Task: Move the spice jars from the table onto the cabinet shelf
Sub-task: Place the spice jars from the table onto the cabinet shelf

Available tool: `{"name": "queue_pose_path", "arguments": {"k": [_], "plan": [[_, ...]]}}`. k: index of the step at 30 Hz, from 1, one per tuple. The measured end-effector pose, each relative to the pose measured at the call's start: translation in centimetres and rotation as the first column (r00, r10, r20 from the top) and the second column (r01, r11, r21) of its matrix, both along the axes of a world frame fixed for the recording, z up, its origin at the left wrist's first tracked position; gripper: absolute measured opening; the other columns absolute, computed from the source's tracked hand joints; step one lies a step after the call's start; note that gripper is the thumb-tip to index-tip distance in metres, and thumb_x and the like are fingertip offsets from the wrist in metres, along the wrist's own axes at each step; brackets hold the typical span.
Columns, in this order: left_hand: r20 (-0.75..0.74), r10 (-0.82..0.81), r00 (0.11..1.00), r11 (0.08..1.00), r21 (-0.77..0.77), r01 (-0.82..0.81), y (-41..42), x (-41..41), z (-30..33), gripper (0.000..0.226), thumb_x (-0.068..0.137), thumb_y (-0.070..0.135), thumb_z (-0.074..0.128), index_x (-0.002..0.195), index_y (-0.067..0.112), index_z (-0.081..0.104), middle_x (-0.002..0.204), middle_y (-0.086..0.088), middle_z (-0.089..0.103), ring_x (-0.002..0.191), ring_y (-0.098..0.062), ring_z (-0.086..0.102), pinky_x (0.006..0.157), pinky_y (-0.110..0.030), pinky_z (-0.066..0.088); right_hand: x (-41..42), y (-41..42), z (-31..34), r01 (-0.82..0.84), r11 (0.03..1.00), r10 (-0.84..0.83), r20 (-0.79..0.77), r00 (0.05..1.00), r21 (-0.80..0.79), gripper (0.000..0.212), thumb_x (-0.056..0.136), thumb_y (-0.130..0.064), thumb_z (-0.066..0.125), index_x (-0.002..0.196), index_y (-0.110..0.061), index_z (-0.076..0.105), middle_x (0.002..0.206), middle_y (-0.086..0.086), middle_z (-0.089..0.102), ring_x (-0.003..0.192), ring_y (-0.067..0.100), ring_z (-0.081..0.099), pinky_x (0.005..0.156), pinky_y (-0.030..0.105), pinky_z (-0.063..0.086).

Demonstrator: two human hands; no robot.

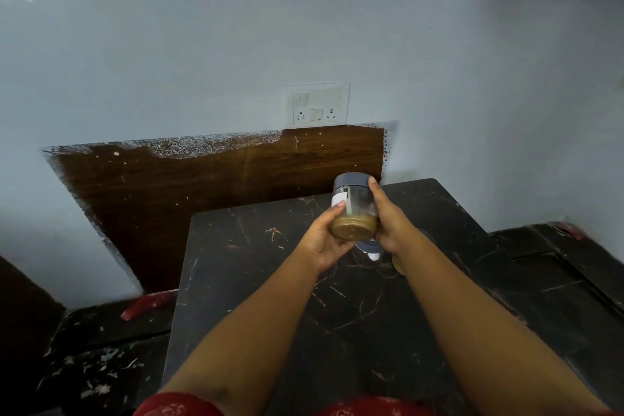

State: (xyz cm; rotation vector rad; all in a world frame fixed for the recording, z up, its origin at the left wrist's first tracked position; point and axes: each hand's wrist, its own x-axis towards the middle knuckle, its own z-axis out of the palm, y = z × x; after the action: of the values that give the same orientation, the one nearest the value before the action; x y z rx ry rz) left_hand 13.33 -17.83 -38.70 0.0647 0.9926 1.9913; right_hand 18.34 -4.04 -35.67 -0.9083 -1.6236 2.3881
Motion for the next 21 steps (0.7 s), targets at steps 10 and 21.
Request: {"name": "queue_pose_path", "arguments": {"k": [10,21], "plan": [[0.060,0.015,0.998,0.999,-0.036,-0.013,-0.4,-0.8,1.8,0.066,0.097,0.062,0.025,0.142,0.018,0.045,0.133,-0.020,0.058,0.122,-0.036,0.056,0.100,-0.049,0.046,-0.7,-1.7,1.6,0.131,0.990,-0.137,0.127,0.982,0.053,0.058,0.094,-0.062,0.038,0.128,-0.017,0.055,0.101,0.008,0.071,0.084,0.026,0.072,0.057,0.031,0.056],[-0.093,0.118,0.989,0.982,-0.139,-0.131,0.7,-2.9,5.8,0.048,0.102,0.045,0.036,0.129,0.011,0.055,0.116,-0.019,0.067,0.104,-0.031,0.066,0.090,-0.044,0.053,-0.3,-0.4,3.2,-0.128,0.991,0.131,-0.085,0.988,0.045,0.076,0.066,-0.056,0.075,0.127,-0.014,0.056,0.113,0.008,0.071,0.105,0.022,0.067,0.079,0.031,0.055]]}}
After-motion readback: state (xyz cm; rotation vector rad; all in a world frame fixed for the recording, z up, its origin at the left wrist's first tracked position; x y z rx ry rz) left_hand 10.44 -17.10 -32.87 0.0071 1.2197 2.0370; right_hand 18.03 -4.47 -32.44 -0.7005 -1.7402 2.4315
